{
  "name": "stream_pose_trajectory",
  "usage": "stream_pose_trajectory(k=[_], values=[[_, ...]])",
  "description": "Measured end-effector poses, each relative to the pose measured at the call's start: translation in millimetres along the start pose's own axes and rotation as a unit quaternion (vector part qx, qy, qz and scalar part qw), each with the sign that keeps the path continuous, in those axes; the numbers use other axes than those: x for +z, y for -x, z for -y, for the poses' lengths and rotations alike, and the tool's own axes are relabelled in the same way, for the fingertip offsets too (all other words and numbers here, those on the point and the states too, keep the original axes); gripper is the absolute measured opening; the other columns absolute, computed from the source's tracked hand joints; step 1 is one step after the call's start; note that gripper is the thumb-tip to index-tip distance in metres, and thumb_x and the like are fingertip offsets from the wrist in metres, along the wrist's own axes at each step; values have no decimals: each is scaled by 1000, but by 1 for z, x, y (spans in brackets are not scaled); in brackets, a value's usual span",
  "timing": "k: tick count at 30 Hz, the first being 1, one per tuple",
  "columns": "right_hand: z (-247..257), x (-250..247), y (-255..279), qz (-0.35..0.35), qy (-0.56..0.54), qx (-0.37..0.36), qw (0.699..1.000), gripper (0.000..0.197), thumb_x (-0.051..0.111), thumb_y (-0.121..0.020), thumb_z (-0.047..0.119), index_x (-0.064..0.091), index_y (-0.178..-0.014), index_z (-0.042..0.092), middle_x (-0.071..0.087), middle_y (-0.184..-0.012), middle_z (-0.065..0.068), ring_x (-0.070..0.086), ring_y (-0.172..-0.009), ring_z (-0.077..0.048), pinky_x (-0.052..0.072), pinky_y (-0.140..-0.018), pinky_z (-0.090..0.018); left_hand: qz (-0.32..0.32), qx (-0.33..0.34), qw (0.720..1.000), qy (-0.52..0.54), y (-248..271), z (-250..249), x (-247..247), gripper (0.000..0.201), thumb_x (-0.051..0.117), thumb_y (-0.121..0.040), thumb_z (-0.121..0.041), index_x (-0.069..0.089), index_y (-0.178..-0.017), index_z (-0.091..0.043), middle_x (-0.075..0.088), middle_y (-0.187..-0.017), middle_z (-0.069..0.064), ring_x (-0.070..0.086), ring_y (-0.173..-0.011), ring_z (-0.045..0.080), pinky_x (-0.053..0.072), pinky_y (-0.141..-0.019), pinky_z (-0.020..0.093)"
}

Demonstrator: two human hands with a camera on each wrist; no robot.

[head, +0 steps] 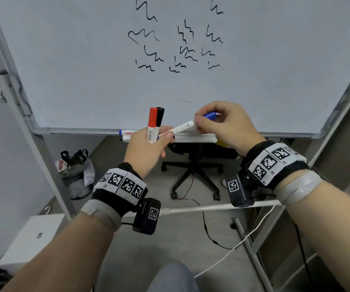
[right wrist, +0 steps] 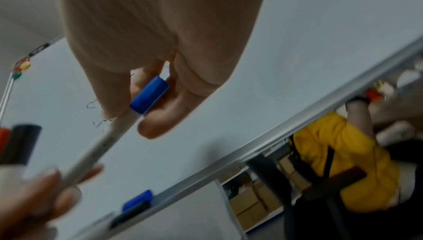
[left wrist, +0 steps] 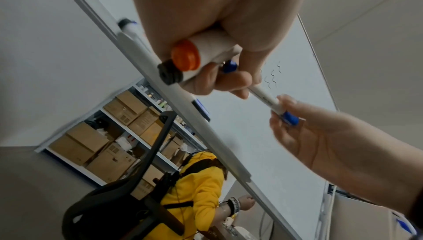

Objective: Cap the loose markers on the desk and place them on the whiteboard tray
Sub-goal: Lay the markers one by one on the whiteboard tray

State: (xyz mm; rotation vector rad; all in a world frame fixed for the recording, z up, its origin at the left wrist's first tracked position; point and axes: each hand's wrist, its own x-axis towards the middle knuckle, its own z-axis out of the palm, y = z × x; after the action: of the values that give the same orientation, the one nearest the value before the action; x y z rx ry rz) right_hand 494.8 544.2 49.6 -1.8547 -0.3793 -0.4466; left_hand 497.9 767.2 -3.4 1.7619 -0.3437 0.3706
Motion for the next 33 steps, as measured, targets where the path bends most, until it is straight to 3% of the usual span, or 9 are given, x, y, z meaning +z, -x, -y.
stream_pose_trajectory(k=[4,7,10,14,18,21,24,29,33], values=[[-13,-21,7,58,165,-19,984,15,85,-84,25,83,-100,24,81,-95,7,73,-90,-8,53,-82,-17,-19,14,999,37,-5,-9,21,18,68,-96,-29,77,-110,-22,78,-80,-5,55,-49,4,42,-51,8],[-25,-29,8,12,190,-19,982,14,82,-87,29,83,-101,30,77,-98,13,65,-91,1,45,-83,-17,-31,14,999,37,-3,-11,29,23,59,-101,-37,75,-113,-25,75,-76,-8,63,-59,8,45,-56,7],[-36,-34,5,-59,274,-11,960,15,79,-87,42,81,-101,40,62,-110,8,47,-116,-14,40,-100,-27,-85,7,996,25,-2,-7,26,23,51,-103,-43,69,-111,-30,73,-91,-12,64,-64,1,46,-61,7],[-44,-32,3,-62,330,25,941,17,78,-88,44,80,-104,40,55,-111,5,40,-123,-25,40,-107,-35,-188,2,982,-16,-7,-2,7,21,50,-102,-49,59,-97,-30,68,-96,-1,65,-81,17,48,-67,23],[-55,-21,0,-54,314,21,948,16,80,-88,37,82,-104,36,56,-114,-1,48,-120,-24,40,-98,-28,-253,7,963,-92,-12,9,-12,29,43,-94,-59,53,-78,-38,67,-109,19,64,-99,39,52,-91,59],[-61,-12,-4,-48,304,12,952,16,80,-88,36,82,-104,35,57,-114,-2,54,-116,-23,43,-97,-28,-239,-30,964,-115,-9,12,-15,57,39,-92,-61,62,-98,-9,61,-124,28,57,-115,50,45,-102,65],[-64,-5,-8,-42,307,11,951,16,79,-88,37,82,-104,37,58,-113,-2,55,-115,-24,47,-102,-36,-231,-36,964,-127,-5,12,-14,49,44,-101,-48,64,-118,-6,51,-143,14,44,-135,36,34,-117,49],[-64,0,-12,-32,307,7,951,15,78,-89,33,84,-103,32,57,-87,19,59,-110,-24,49,-103,-43,-220,1,970,-107,-7,16,-17,54,41,-94,-57,58,-100,-6,58,-122,33,54,-116,53,45,-99,68],[-77,2,-19,-29,309,13,950,15,75,-91,38,82,-104,40,73,-94,18,60,-112,-25,50,-104,-42,-200,11,972,-119,-8,15,-19,44,41,-97,-52,58,-91,-12,63,-95,18,60,-98,41,48,-95,63]])
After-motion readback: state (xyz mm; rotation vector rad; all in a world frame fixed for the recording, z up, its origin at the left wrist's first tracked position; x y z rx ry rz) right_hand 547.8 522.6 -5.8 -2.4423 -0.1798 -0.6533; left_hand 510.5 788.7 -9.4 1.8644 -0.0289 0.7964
